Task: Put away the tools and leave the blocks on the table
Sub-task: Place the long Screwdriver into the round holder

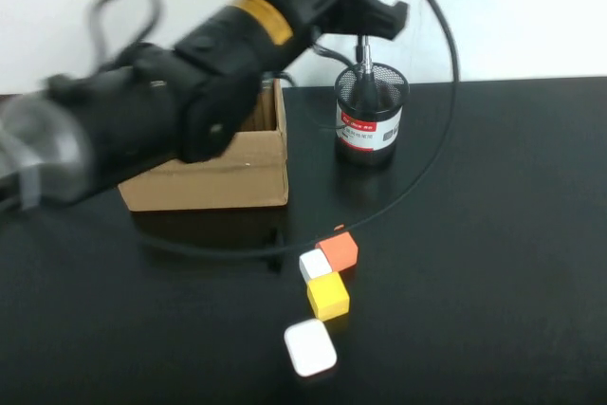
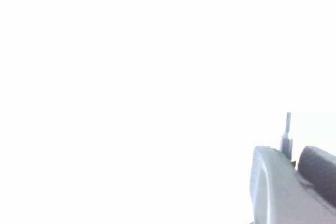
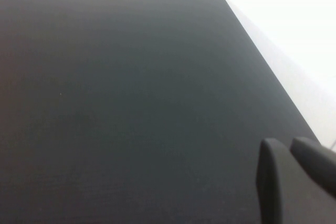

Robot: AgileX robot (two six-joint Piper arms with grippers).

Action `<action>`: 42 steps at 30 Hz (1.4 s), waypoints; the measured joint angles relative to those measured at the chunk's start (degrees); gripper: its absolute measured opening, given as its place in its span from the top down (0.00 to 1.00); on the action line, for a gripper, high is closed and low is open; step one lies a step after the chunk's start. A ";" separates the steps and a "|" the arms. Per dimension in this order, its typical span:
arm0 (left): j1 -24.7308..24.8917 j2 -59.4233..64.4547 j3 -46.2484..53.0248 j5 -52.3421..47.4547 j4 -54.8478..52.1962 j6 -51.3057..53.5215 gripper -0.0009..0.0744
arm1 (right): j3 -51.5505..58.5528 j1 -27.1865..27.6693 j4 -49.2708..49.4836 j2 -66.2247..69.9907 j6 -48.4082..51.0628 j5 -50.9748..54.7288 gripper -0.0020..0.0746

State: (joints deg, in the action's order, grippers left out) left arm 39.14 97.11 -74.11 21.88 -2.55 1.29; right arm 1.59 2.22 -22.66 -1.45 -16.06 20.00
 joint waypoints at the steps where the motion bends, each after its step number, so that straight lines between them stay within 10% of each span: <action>1: 0.00 2.04 -1.51 0.46 -0.59 -0.13 0.92 | 0.00 0.00 0.00 0.00 0.00 0.00 0.98; 31: -3.88 22.31 -12.39 8.92 10.41 7.51 0.92 | 0.00 0.00 0.00 0.00 0.00 0.00 0.98; 42: -4.12 23.79 -12.39 8.64 9.75 0.78 0.73 | 0.00 0.00 0.00 0.00 0.00 0.00 0.98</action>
State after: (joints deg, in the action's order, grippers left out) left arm 35.02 120.90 -86.49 30.52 7.20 2.07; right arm 1.59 2.22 -22.66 -1.45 -16.06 20.00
